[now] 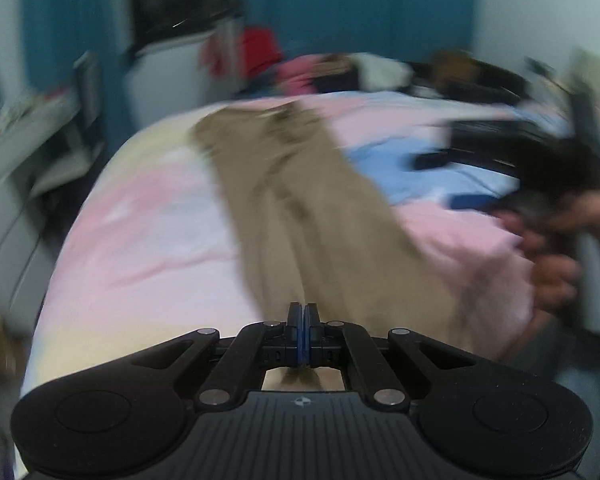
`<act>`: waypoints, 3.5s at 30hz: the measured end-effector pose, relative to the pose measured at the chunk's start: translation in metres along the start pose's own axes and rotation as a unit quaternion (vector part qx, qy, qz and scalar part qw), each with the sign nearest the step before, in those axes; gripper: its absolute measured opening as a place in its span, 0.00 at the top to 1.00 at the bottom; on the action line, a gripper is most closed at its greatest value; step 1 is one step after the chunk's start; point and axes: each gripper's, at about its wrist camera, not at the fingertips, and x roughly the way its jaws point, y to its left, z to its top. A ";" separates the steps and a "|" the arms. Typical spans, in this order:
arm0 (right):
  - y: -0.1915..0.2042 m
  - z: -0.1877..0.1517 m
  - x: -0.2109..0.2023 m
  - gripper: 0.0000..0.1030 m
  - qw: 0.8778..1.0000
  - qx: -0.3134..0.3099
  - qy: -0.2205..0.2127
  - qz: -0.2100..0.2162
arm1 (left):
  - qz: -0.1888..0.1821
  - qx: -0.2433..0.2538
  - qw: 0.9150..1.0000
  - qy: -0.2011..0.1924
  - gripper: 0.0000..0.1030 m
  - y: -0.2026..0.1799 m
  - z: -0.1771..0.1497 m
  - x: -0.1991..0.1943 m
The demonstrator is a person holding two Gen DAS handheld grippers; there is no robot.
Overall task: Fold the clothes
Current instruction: 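Move both open grippers over the hem end of the tan shirt strip, then grasp the hem end of the strip with both grippers, then fold the held hem over toward the collar with both grippers, then open them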
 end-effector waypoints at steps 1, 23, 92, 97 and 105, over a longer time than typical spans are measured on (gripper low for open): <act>0.000 0.000 0.000 0.29 1.000 -0.002 0.002 0.000 | -0.011 0.022 1.000 0.000 0.99 -0.012 0.001 0.002; -0.005 -0.022 0.021 0.29 0.994 -0.018 0.093 -0.050 | -0.111 -0.258 0.956 0.089 0.19 0.084 -0.009 0.077; 0.005 -0.043 -0.036 0.92 0.986 -0.101 0.126 -0.038 | -0.151 -0.344 0.907 0.190 0.35 0.109 -0.042 0.112; 0.006 -0.044 -0.037 0.92 0.985 -0.110 0.129 -0.037 | -0.164 -0.333 0.908 0.194 0.92 0.106 -0.046 0.113; 0.020 -0.030 -0.070 0.92 0.988 -0.115 0.099 0.019 | -0.192 -0.329 0.924 0.028 0.95 0.119 -0.025 0.039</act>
